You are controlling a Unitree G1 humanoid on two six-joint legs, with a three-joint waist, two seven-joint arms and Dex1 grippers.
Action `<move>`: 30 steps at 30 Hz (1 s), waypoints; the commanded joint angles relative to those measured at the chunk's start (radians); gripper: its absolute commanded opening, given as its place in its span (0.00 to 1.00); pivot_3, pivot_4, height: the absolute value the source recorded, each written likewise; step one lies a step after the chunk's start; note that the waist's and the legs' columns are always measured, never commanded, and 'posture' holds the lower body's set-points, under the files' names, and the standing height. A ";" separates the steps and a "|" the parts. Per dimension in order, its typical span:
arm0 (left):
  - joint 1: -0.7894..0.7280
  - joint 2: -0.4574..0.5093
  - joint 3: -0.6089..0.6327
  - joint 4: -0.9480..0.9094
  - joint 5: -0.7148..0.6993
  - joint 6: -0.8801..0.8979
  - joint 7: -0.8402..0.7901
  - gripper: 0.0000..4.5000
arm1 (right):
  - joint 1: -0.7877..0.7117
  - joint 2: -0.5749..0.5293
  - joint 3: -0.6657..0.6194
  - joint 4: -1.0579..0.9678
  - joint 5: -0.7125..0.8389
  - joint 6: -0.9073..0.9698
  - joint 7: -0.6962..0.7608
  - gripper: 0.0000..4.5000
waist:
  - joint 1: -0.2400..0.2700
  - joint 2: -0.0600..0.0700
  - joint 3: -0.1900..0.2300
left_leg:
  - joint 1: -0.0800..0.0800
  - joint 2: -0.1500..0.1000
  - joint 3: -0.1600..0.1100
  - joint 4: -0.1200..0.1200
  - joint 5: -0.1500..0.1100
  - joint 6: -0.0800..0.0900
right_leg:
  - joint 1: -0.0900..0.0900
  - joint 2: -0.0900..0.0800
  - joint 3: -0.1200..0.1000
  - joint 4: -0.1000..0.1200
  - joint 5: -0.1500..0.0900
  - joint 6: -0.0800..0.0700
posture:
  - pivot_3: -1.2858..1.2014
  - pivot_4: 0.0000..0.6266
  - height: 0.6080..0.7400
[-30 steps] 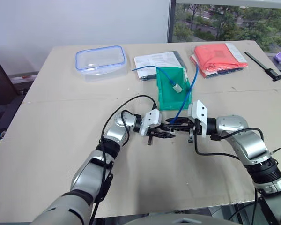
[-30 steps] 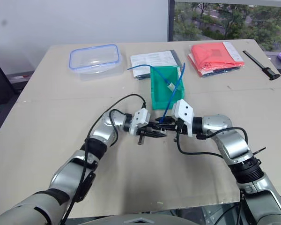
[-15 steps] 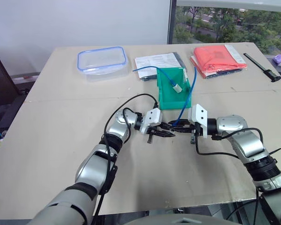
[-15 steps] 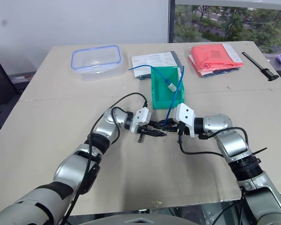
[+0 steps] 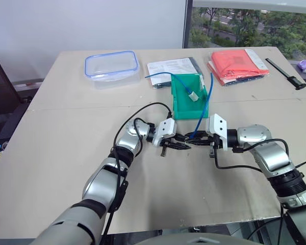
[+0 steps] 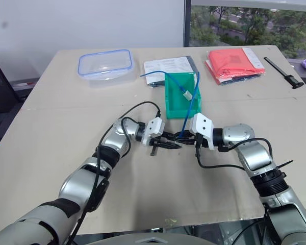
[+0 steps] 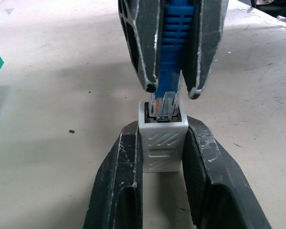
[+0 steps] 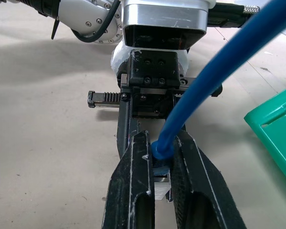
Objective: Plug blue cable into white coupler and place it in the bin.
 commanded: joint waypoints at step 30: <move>0.099 0.020 0.013 -0.039 0.094 0.025 0.049 0.65 | -0.100 0.102 -0.076 0.012 0.099 0.143 -0.023 0.00 | -0.024 -0.003 -0.022 | 0.013 0.001 0.001 -0.004 0.000 0.000 | 0.010 -0.008 0.000 0.000 -0.002 -0.005 | 0.52 0.24 0.97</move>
